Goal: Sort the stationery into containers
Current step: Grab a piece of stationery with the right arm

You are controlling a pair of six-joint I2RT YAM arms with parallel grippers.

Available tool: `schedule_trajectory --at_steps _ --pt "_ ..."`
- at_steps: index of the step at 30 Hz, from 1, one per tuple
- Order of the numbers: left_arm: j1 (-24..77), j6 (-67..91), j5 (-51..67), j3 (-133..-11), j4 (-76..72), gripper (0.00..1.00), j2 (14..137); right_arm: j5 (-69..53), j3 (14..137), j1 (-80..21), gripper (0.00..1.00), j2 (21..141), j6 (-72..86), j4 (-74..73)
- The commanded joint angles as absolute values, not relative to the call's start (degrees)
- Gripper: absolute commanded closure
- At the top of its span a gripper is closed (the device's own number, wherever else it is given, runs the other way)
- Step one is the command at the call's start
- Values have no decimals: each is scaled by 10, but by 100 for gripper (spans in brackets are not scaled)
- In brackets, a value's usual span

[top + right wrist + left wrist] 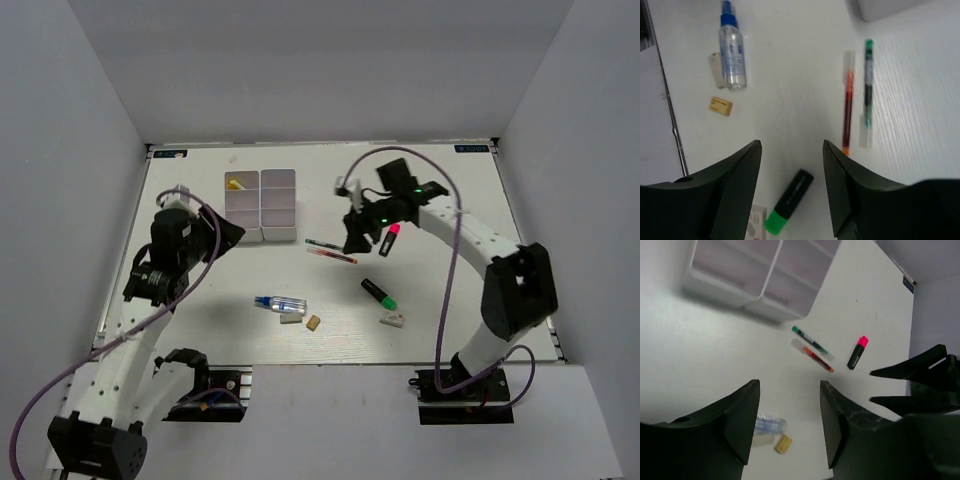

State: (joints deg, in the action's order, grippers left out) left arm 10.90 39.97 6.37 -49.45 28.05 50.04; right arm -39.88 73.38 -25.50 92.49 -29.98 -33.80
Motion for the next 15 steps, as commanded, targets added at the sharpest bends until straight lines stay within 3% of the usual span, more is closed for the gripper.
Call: schedule_trajectory --at_steps 1,5,11,15 --pt "111 530 23 -449 390 37 422 -365 828 -344 42 981 -270 -361" --pt "111 594 17 -388 435 23 330 -333 930 -435 42 1067 -252 -387" --pt "111 599 -19 -404 531 20 279 -245 999 -535 31 1150 -222 -395" --pt "111 599 -47 -423 585 20 252 -189 1008 -581 29 1189 -208 -382"
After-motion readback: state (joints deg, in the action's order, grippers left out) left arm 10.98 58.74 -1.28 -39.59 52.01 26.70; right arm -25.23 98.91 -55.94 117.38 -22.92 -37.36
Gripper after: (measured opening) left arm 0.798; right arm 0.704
